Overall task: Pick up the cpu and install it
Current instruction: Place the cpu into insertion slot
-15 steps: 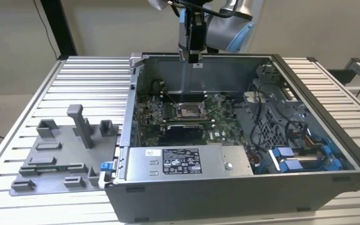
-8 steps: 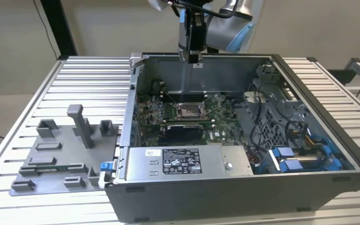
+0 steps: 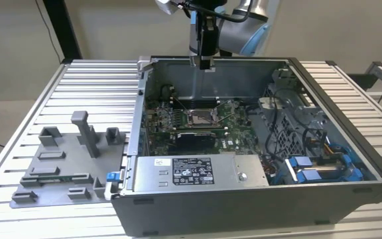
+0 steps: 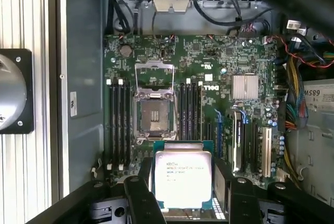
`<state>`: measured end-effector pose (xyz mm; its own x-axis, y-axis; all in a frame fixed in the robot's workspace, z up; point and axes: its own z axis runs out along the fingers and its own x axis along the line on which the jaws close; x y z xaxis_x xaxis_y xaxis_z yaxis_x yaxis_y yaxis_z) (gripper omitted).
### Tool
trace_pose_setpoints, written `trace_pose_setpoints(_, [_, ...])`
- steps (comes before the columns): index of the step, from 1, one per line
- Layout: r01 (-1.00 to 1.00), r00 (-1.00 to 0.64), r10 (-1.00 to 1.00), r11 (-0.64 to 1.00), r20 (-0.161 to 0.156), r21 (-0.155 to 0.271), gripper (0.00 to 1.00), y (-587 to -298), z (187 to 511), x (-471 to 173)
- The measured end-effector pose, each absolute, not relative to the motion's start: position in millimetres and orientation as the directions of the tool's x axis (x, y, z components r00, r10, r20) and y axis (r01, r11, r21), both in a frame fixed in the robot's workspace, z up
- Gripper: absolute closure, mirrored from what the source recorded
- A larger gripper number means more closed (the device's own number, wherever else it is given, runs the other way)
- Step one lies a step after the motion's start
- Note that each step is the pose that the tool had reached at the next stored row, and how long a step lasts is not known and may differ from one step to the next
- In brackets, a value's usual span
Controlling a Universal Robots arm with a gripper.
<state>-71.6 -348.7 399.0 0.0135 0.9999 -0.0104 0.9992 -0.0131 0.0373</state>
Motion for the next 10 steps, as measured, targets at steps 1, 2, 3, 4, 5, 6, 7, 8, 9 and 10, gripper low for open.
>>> trace_pose_setpoints(1, [0.999,0.014,1.0,-0.013,-0.01,0.037,1.0,-348.7,398.8,-71.6])
trace_pose_setpoints(2, [0.999,0.014,1.0,-0.013,-0.01,0.037,1.0,-348.7,398.7,-71.6])
trace_pose_setpoints(3, [0.999,0.014,1.0,-0.013,-0.011,0.037,1.0,-348.7,398.7,-71.6])
trace_pose_setpoints(4, [0.999,0.014,1.0,-0.013,-0.01,0.037,1.0,-348.7,398.6,-71.6])
trace_pose_setpoints(5, [0.999,0.014,1.0,-0.013,-0.01,0.037,1.0,-348.7,398.5,-71.6])
trace_pose_setpoints(6, [0.999,0.014,1.0,-0.013,-0.01,0.037,1.0,-348.7,398.4,-71.6])
trace_pose_setpoints(7, [0.999,0.014,1.0,-0.013,-0.01,0.037,1.0,-348.6,398.1,-71.6])
trace_pose_setpoints(8, [0.999,0.013,1.0,-0.013,-0.01,0.037,1.0,-348.7,397.4,-71.6])
trace_pose_setpoints(9, [0.999,0.014,1.0,-0.013,-0.01,0.037,1.0,-348.7,396.7,-71.6])
trace_pose_setpoints(10, [0.999,0.014,1.0,-0.013,-0.01,0.037,1.0,-348.7,395.8,-71.6])
